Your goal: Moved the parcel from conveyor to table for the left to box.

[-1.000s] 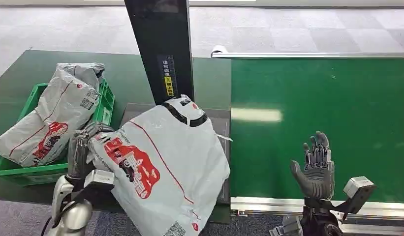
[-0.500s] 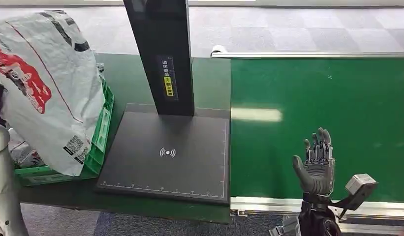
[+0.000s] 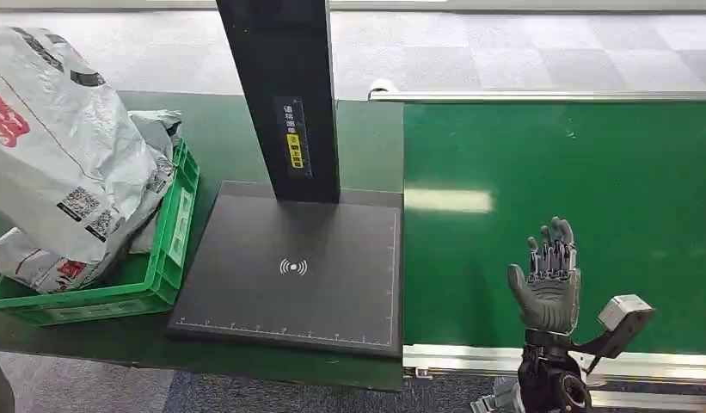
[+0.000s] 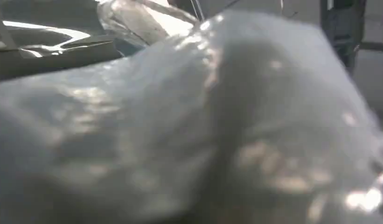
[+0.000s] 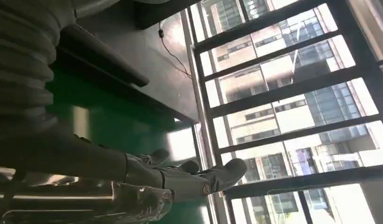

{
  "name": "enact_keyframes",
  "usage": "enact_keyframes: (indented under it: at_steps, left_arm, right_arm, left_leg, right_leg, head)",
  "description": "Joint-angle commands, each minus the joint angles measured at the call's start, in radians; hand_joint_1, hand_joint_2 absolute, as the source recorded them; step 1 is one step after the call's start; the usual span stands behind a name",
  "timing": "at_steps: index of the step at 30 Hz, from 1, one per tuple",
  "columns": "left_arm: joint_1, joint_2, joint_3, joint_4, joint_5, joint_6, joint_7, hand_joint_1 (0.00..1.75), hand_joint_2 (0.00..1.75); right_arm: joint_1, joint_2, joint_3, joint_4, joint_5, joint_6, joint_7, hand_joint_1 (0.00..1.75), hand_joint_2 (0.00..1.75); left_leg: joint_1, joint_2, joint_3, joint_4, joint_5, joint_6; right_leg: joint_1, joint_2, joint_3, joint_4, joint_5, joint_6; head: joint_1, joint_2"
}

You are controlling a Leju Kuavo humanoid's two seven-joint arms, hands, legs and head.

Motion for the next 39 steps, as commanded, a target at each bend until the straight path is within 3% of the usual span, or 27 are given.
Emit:
enact_keyframes:
  at_steps: [1,4,5,6,19,23,28,34,36,39]
  left_arm:
    - [0.13,-0.022,0.025,0.147,-0.093,0.046,0.023,1.34,1.75]
    - [0.138,-0.014,0.038,0.166,-0.112,0.059,0.035,1.31,1.75]
    - [0.13,-0.007,0.038,0.191,-0.145,0.068,0.068,0.35,1.75]
    - [0.123,0.002,0.048,0.216,-0.164,0.073,0.099,0.0,1.75]
    - [0.137,0.071,0.114,0.275,-0.508,0.22,0.327,0.0,1.75]
    - [0.084,0.093,0.204,0.287,-0.612,0.22,0.334,0.0,1.75]
    - [0.02,0.111,0.202,0.383,-0.66,0.22,0.384,0.0,1.75]
    - [0.025,0.171,0.267,0.434,-0.598,0.22,0.387,0.0,1.75]
    - [0.045,0.134,0.308,0.36,-0.501,0.22,0.271,0.0,1.75]
    - [0.106,0.004,0.433,0.125,-0.509,0.22,0.108,0.0,1.75]
  right_arm:
    - [-0.018,0.016,0.016,-0.018,0.005,-0.02,0.029,0.0,1.75]
    - [-0.008,0.022,0.005,-0.03,0.013,-0.021,0.038,0.0,1.75]
    - [-0.001,0.028,-0.004,-0.04,0.024,-0.019,0.044,0.0,1.75]
    - [0.008,0.031,-0.012,-0.048,0.033,-0.018,0.046,0.0,1.75]
    - [0.041,0.062,-0.032,-0.071,0.067,-0.008,0.047,0.0,1.75]
    - [0.062,0.07,-0.061,-0.122,0.079,-0.018,0.064,0.0,1.75]
    - [0.097,0.057,-0.07,-0.151,0.07,-0.026,0.068,0.0,1.75]
    - [0.128,0.064,-0.057,-0.177,0.064,-0.028,0.069,0.0,1.75]
    - [0.138,0.072,-0.063,-0.187,0.066,-0.035,0.072,0.0,1.75]
    - [0.148,0.078,-0.071,-0.195,0.067,-0.034,0.073,0.0,1.75]
  left_leg:
    - [-0.001,0.001,0.003,-0.003,0.001,0.0]
    - [-0.001,0.0,0.001,-0.002,0.001,0.0]
    - [0.0,0.0,0.002,-0.002,0.001,0.0]
    - [0.0,0.0,0.001,-0.002,0.001,0.0]
    - [0.0,0.0,0.001,-0.002,0.001,0.0]
    - [0.001,0.0,-0.001,0.0,0.0,0.0]
    - [0.001,-0.004,-0.001,0.0,0.001,0.0]
    - [0.001,0.002,0.0,-0.001,0.0,0.0]
    - [0.001,0.001,0.0,-0.001,0.0,0.0]
    - [0.001,-0.002,0.0,-0.002,0.001,0.0]
  right_leg:
    - [-0.001,0.002,0.002,-0.002,0.001,0.0]
    - [-0.001,0.001,0.0,-0.001,0.0,0.0]
    - [-0.001,0.002,0.001,-0.002,0.001,0.0]
    - [0.0,0.001,0.001,-0.001,0.001,0.0]
    - [0.0,0.001,0.0,-0.001,0.001,0.0]
    - [0.001,0.001,-0.001,0.0,0.0,0.0]
    - [0.001,-0.002,-0.001,-0.001,0.0,0.0]
    - [0.001,0.003,-0.001,-0.001,0.0,0.0]
    - [0.001,0.002,-0.001,-0.001,0.0,0.0]
    - [0.001,-0.001,0.0,-0.002,0.0,0.0]
  head:
    - [0.0,0.0]
    - [0.0,0.0]
    - [0.0,0.0]
    - [0.0,0.0]
    - [0.0,0.0]
    - [0.0,0.0]
    - [0.0,0.0]
    - [0.0,0.0]
    - [0.0,0.0]
    - [0.0,0.0]
